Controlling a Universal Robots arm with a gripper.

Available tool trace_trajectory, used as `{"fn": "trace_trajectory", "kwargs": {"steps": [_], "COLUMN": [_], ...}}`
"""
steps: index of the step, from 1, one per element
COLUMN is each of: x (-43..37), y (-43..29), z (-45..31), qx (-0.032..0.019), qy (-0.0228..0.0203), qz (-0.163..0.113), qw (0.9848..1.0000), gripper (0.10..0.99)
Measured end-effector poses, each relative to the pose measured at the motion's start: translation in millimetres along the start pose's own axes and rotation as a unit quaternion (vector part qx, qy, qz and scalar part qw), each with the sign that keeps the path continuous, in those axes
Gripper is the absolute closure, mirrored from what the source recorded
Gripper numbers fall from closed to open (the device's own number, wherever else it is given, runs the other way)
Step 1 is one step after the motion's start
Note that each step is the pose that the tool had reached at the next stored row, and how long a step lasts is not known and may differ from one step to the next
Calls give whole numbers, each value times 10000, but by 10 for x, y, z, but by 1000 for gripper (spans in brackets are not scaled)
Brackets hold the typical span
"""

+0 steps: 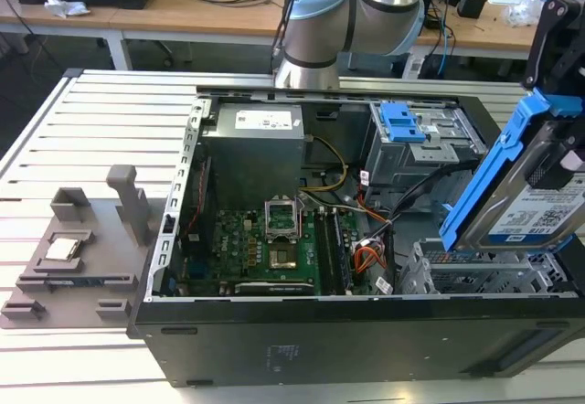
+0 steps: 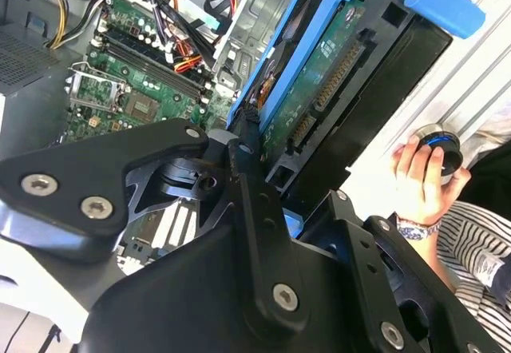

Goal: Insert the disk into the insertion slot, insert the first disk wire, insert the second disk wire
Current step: 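Insert the disk into the insertion slot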

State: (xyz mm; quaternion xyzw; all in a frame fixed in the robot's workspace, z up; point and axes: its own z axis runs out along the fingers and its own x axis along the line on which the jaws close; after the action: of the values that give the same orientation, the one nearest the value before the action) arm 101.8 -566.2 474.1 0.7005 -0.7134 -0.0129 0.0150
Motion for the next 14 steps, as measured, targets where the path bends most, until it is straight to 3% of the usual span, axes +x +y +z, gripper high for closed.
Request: {"fn": "trace_trajectory", "kwargs": {"steps": [8,14], "x": [0,0], "y": [-2,-5], "z": [42,133], "qx": [0,0], "qy": [0,0], "qz": [0,0], "qw": [10000,10000], "gripper": [725,725]}}
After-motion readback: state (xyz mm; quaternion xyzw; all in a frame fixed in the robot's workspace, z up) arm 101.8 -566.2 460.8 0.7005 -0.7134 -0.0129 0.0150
